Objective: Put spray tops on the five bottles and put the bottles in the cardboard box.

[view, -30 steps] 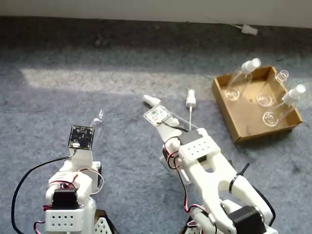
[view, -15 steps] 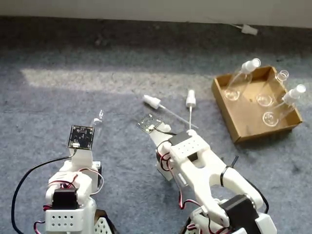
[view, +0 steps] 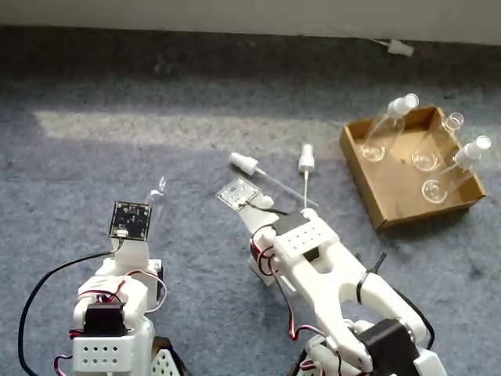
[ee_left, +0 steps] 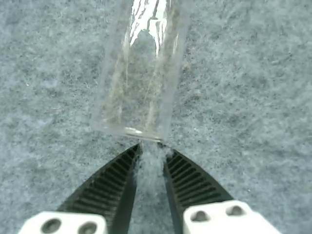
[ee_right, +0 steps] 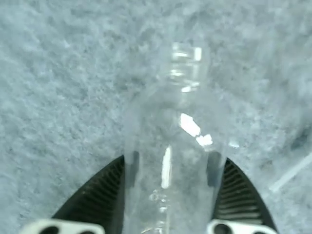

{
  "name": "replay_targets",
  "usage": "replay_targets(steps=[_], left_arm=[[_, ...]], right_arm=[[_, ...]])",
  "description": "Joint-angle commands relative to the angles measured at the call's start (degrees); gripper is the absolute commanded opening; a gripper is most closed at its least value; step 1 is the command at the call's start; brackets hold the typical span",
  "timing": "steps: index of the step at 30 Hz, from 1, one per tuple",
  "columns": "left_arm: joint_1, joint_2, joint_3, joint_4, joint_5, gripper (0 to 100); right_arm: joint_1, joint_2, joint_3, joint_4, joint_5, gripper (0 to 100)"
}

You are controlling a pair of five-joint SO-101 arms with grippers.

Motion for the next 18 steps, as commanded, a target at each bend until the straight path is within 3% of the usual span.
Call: replay_targets(steps=[1, 13, 18], left_arm=[[1.10, 0.84, 1.19, -0.44, -0.35, 0], [1.10, 0.84, 1.19, -0.44, -0.26, 0], [1.10, 0.84, 1.19, -0.44, -0.26, 0]], right_arm=[[-0.75, -7.69, -1.01, 4.00, 0.18, 16.7], [-0.75, -37.32, 0.57, 12.18, 0.09, 16.7], [-0.75, -36.88, 4.97, 12.26, 0.35, 16.7]])
